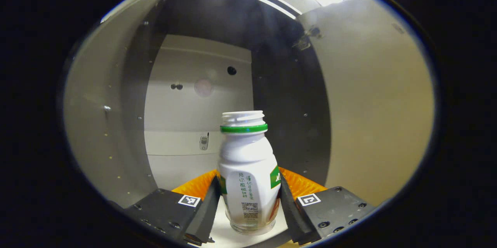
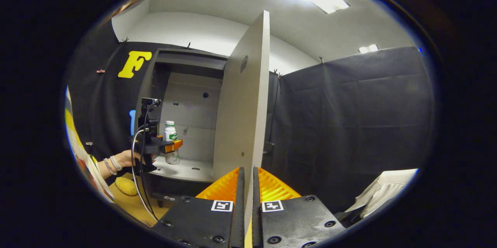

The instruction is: Open the cabinet door with the right hand, grasp the bottle in the cabinet with the left hand and place it on the coaster, then close the cabinet door with the right hand.

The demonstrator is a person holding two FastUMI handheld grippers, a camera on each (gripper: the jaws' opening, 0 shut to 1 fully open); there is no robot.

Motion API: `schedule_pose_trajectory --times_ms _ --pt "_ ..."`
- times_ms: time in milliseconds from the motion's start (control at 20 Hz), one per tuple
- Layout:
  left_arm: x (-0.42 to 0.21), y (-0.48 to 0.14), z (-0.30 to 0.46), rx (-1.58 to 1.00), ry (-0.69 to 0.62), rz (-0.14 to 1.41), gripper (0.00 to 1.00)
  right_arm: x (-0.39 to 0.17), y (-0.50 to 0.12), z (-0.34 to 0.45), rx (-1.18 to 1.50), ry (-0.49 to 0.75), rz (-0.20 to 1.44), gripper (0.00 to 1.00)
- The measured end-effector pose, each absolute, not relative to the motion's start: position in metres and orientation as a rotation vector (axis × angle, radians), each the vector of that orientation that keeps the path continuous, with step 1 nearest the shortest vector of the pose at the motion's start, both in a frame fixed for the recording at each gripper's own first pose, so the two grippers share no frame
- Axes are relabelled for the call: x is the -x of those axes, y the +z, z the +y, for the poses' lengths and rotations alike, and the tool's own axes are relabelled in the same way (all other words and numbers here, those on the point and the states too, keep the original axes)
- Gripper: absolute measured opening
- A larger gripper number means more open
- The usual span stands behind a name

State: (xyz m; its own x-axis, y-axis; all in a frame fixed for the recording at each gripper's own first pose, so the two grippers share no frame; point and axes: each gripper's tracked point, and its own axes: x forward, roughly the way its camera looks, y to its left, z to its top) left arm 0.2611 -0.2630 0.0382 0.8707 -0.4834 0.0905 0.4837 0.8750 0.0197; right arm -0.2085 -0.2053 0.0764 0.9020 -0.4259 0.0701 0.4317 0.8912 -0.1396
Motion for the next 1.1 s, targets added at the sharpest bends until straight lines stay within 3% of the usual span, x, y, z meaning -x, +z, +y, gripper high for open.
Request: schedule_pose_trajectory --times_ms 250,750,800,900,1000,1100 --pt "-0.187 0.023 -0.226 0.021 -0.514 -0.045 0.77 0.197 0.058 -0.178 0.124 -0.343 -0.008 0.12" --pt "-0.043 -0.039 -0.122 0.027 -0.157 0.023 0.77 0.149 0.020 -0.083 0.041 0.265 0.082 0.16" --pt "-0.027 -0.050 -0.117 0.034 -0.117 0.037 0.77 0.150 0.018 -0.074 0.035 0.323 0.086 0.27" --pt "0.005 -0.068 -0.105 0.026 -0.040 0.044 0.77 0.148 0.011 -0.058 0.030 0.419 0.089 0.29" --pt "0.033 -0.089 -0.091 0.011 0.035 0.057 0.76 0.142 -0.008 -0.044 0.075 0.452 0.098 0.48" --pt "0.052 -0.116 -0.082 0.023 0.073 0.074 0.77 0.145 -0.023 -0.043 0.098 0.471 0.100 0.54"
